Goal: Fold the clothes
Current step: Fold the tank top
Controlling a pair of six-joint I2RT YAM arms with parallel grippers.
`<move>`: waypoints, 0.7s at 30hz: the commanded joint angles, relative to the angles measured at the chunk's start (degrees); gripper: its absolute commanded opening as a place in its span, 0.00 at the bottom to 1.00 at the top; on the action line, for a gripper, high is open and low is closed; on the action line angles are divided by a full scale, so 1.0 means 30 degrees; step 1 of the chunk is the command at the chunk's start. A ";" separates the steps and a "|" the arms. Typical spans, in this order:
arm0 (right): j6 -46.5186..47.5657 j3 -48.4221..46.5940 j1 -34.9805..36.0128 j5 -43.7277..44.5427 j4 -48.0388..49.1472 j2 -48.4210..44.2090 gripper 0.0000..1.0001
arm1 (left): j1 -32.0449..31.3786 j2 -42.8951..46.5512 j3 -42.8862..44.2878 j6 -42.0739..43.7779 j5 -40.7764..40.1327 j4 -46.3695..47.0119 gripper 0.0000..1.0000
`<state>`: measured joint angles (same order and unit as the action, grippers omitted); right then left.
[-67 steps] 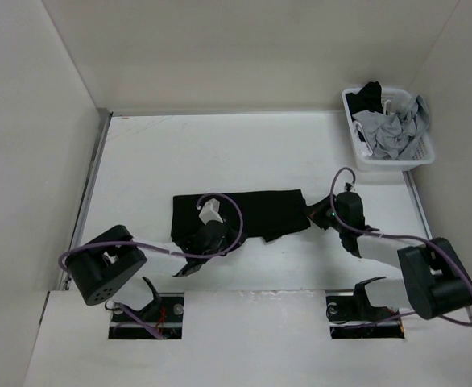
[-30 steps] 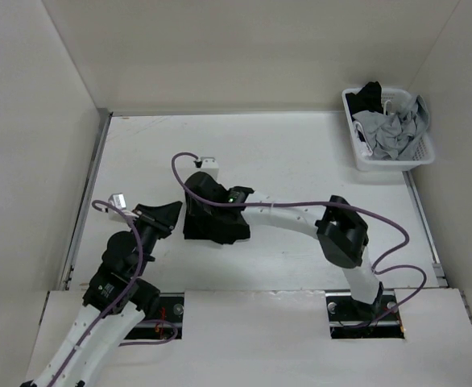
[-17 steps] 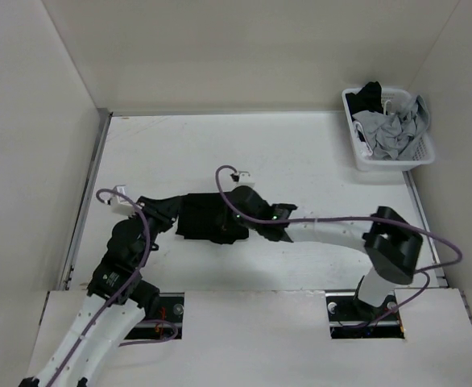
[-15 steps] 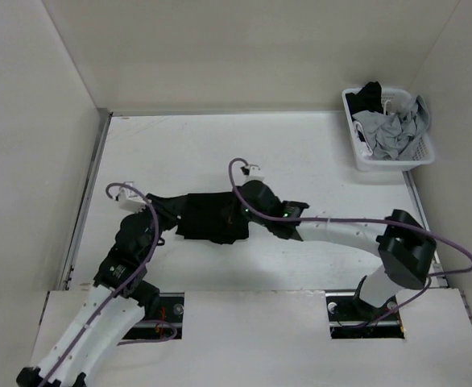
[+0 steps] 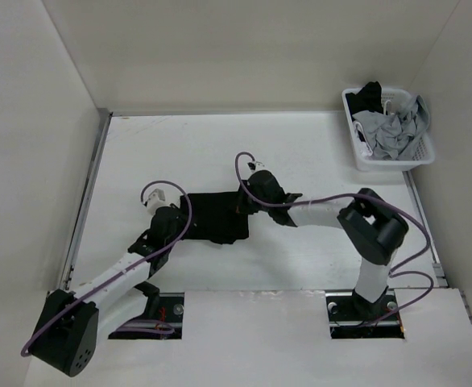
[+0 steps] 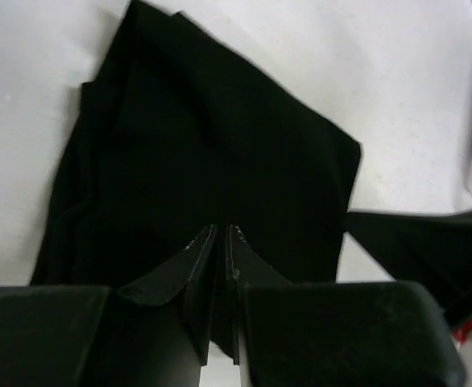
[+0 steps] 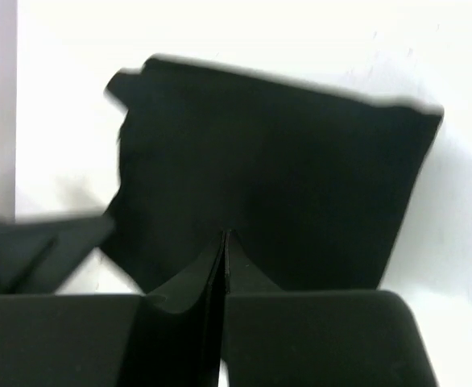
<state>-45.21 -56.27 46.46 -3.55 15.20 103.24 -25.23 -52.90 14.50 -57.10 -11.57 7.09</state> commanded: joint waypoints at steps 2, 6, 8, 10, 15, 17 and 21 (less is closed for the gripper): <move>-0.1362 -0.1574 -0.0675 -0.1365 0.2578 0.2056 0.04 | 0.0720 -0.0207 -0.1548 -0.0682 0.0809 0.1357 0.08; -0.2447 -0.2072 -0.1553 -0.1278 0.2522 0.3055 0.04 | 0.1364 0.1018 -0.2780 -0.1063 0.1717 0.0423 0.08; -0.2624 -0.2190 -0.1905 -0.1102 0.2404 0.3232 0.04 | 0.1745 0.2655 -0.3075 -0.1122 0.2011 -0.0834 0.09; -0.2858 -0.2103 -0.2199 -0.0664 0.2287 0.3175 0.04 | 0.2009 0.4733 -0.3018 -0.0977 0.2013 -0.2793 0.09; -0.2919 -0.1401 -0.2785 -0.0602 0.2813 0.2006 0.05 | 0.2624 0.9806 -0.1557 0.0252 0.1369 -0.6782 0.16; -0.2743 -0.1021 -0.2902 -0.0603 0.2901 0.1041 0.06 | 0.2801 1.0163 -0.0650 0.0808 0.1105 -0.7255 0.19; -0.1632 -0.0026 -0.3312 -0.0545 0.2668 -0.2120 0.12 | 0.2860 0.8558 0.1489 0.2243 0.0345 -0.6878 0.23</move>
<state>-52.56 -57.21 37.28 -5.93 19.51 105.78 -16.91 -24.95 13.65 -54.89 -8.40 -13.13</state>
